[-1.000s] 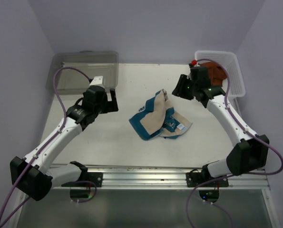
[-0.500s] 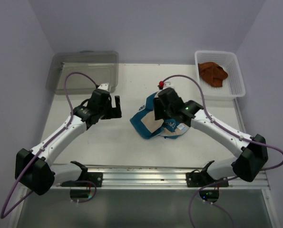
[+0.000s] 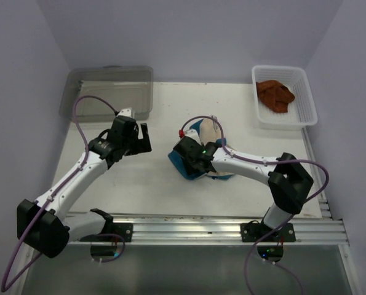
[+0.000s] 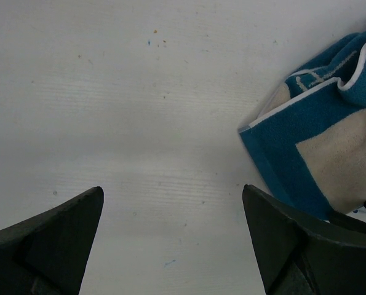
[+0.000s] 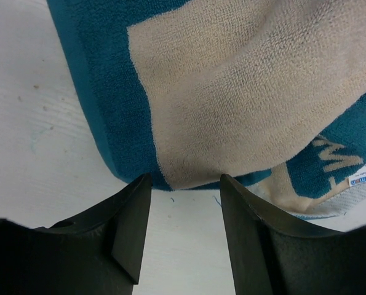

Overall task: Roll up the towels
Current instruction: Move the towel to the center of the board, then flatten the towel

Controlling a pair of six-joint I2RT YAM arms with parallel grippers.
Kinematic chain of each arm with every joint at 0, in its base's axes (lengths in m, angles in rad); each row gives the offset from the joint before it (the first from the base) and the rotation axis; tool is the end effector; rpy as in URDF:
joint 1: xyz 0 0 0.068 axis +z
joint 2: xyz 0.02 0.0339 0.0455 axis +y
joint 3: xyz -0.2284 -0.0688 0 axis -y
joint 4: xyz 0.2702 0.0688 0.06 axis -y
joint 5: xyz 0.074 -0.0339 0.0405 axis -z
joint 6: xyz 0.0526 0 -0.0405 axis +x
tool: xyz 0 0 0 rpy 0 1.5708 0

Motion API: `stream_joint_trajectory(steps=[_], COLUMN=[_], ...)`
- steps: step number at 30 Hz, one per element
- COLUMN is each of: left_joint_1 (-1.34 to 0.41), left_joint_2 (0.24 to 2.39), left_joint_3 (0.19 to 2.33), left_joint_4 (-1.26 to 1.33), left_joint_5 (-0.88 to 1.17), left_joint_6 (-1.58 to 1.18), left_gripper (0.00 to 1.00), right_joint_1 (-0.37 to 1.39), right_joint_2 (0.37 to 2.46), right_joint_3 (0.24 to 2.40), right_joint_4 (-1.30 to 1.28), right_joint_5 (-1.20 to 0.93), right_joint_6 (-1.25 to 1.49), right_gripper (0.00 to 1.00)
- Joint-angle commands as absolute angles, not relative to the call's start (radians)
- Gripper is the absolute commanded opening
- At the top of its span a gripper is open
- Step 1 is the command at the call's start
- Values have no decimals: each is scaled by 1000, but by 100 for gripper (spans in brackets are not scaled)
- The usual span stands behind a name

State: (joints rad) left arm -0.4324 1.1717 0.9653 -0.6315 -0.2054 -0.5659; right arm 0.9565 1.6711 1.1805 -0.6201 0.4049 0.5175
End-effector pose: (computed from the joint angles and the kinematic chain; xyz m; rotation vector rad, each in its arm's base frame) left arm 0.2696 -0.1126 0.2340 -0.2543 2.3838 -0.2233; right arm 0.2266 0.2853 0.1567 -0.4331 2.5013 0.0137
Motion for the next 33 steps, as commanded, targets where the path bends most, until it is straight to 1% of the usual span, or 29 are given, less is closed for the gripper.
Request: stream_joint_trajectory(steps=[1,3,5,7,8,9,10,11,12,16,20,27,30,33], left_joint_1=[-430,-430,-430,-429,-428,-428,-429,-430,-430,-428,-419,-302,-285,-284], left_joint_2=[1149,1149,1147,1149,1149,1149,1149,1149,1149,1146,1144,1132,1132,1134], left_joint_3=[942,940,933,931,930,930,928,928,928,934,963,974,985,985], left_joint_4=[-624,-621,-614,-611,-607,-606,-603,-604,-603,-610,-630,-621,-624,-621], left_joint_5=[-187,-183,-176,-170,-167,-161,-161,-160,-156,-172,-196,-114,-115,-107], left_joint_6=[-586,-588,-587,-588,-588,-588,-586,-586,-586,-578,-568,-535,-526,-528], left_gripper=[100,100,100,100,100,100,100,100,100,100,100,100,100,100], right_joint_1=[957,956,956,956,957,956,956,956,956,959,957,960,960,959], right_joint_2=[1698,1713,1736,1750,1752,1753,1756,1758,1759,1729,1646,1591,1553,1479], right_joint_3=[1186,1186,1192,1187,1186,1180,1181,1181,1183,1216,1288,1543,1577,1542], right_joint_4=[-584,-571,-563,-539,-532,-519,-514,-512,-511,-532,-557,-587,-587,-595], right_joint_5=[457,454,443,428,416,411,410,407,405,410,429,428,451,526], right_joint_6=[546,546,548,552,555,558,566,566,571,566,529,442,423,413], right_gripper=[52,53,56,56,43,34,13,5,0,0,0,0,0,0])
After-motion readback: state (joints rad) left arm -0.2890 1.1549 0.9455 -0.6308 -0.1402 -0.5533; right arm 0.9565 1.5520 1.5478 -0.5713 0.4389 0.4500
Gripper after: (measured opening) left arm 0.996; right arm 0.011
